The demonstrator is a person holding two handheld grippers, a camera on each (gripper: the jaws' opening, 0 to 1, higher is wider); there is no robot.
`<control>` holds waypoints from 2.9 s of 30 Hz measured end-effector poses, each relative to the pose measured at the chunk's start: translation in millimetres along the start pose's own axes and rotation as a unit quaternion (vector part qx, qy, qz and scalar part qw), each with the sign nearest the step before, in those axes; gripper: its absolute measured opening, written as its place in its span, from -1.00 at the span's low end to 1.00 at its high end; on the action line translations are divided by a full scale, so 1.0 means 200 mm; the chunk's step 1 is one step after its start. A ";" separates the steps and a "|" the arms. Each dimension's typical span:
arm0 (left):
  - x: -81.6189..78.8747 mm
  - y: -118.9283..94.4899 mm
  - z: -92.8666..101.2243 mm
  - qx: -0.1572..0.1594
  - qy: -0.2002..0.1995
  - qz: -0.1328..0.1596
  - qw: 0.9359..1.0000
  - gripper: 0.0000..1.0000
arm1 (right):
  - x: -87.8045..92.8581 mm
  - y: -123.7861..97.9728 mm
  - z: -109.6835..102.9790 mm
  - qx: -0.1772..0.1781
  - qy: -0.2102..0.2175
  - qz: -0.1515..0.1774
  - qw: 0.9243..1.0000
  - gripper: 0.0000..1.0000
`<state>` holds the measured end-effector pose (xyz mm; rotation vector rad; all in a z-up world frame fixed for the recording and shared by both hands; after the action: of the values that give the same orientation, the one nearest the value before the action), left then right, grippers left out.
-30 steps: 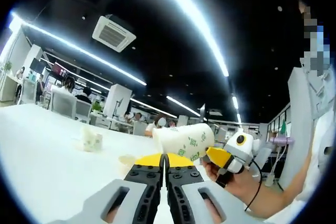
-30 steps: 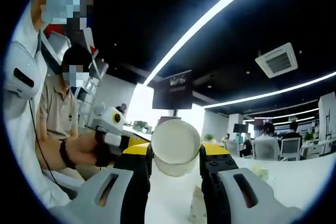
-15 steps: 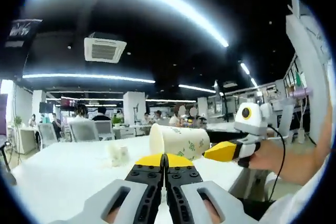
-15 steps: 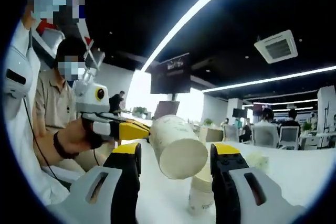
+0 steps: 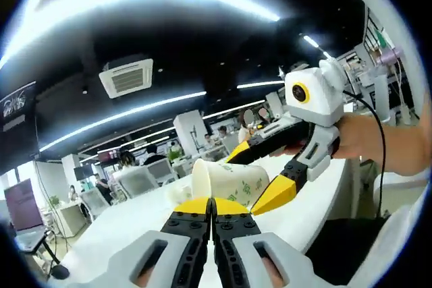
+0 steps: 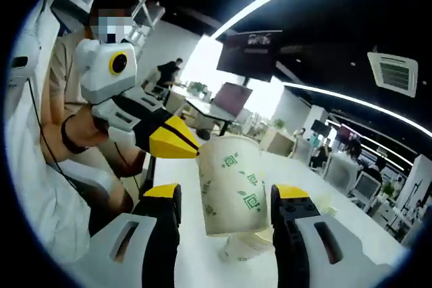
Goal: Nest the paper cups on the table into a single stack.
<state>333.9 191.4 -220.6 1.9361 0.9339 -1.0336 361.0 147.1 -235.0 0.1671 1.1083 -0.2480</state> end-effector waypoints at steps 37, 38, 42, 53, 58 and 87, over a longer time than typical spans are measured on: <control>-0.05 -0.04 -0.06 0.015 -0.099 0.052 0.994 -0.61 | -0.01 -0.14 0.39 0.113 0.179 0.143 0.967 -0.13; -0.04 -0.04 -0.07 0.013 -0.099 0.050 0.994 -0.61 | 0.00 -0.14 0.42 0.118 0.186 0.154 0.963 -0.13; -0.01 -0.04 -0.08 0.011 -0.088 0.036 0.995 -0.61 | 0.06 -0.10 0.46 0.126 0.207 0.158 0.957 -0.13; 0.00 -0.03 -0.08 0.013 -0.089 0.037 0.995 -0.64 | 0.07 0.05 0.49 0.118 0.210 0.175 0.955 -0.14; -0.01 -0.05 -0.09 0.009 -0.084 0.039 0.996 -0.64 | 0.13 0.12 0.47 0.094 0.210 0.167 0.959 -0.13; 0.00 -0.05 -0.11 0.006 -0.080 0.037 0.996 -0.65 | 0.31 0.18 0.42 0.098 0.132 0.120 0.979 -0.11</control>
<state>333.3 214.5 -214.9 1.8533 0.7632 -1.1352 469.2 152.4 -254.6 0.5187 1.3126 -0.1192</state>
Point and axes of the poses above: the point that each gripper's makers call its tool centre point, and the gripper's own axes: y roughly forward along the fingers, z roughly to its right, x roughly out of its underside, the point moved 1 cm from there along -y, roughly backward along the fingers, and after that the axes turned 13 degrees about z, right-handed, at the moved point
